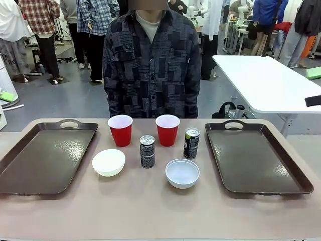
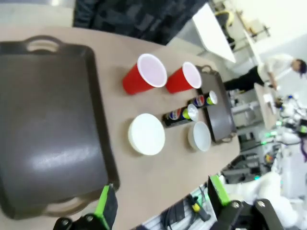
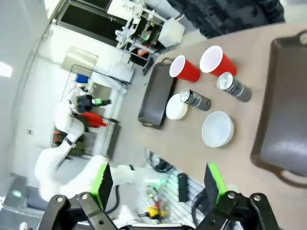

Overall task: Prepare tableware on both trays.
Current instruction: Pick up a Picnic Bowl from the table and place it on a Handle tray.

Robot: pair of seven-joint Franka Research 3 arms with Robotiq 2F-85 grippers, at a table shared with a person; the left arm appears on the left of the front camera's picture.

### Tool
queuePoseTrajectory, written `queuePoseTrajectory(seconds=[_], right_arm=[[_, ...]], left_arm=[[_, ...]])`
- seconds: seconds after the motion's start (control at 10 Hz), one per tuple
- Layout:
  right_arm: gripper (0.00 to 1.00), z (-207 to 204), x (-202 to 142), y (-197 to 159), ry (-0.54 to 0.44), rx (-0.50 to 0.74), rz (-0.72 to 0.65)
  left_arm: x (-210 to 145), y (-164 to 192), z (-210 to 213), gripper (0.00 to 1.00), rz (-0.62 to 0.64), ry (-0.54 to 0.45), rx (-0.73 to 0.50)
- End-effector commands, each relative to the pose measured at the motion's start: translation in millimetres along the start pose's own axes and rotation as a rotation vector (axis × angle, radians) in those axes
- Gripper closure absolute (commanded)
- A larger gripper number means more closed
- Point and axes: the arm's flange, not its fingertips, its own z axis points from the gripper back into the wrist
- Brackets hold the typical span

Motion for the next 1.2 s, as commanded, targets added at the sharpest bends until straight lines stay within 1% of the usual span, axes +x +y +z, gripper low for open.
queuePoseTrajectory(seconds=[0.0,0.1,0.2,0.3,0.4,0.7,0.8,0.9,1.0,1.1], right_arm=[[0.00,-40,-61,-50,0.030,-0.020,-0.099],[0.00,-55,-59,-56,0.064,-0.011,-0.124],[0.00,-67,-50,-66,0.108,-0.019,-0.157],[0.00,-77,-42,-75,0.141,-0.037,-0.187],[0.00,-81,-38,-80,0.152,-0.052,-0.202],[0.00,-73,-34,-87,0.117,-0.126,-0.227],[0.00,-69,-34,-85,0.106,-0.161,-0.222],[0.00,-67,-34,-81,0.097,-0.222,-0.199],[0.00,-60,11,-87,0.147,-0.135,-0.247],[0.00,-60,11,-87,0.147,-0.135,-0.247]], left_arm=[[-30,11,-12,0.00,-0.014,-0.011,0.016],[-34,14,-12,0.00,-0.009,-0.043,0.000],[-31,19,-11,0.00,-0.007,-0.075,-0.013],[-27,27,-7,0.00,0.004,-0.082,-0.007],[-24,32,-2,0.00,0.013,-0.076,-0.012],[-12,37,7,0.00,0.002,0.094,0.025],[-13,38,12,0.00,0.005,0.120,0.036],[-13,35,10,0.00,-0.021,0.166,0.050],[-15,27,10,0.00,-0.052,0.169,0.077],[-16,36,0,0.00,0.027,0.121,0.020]])
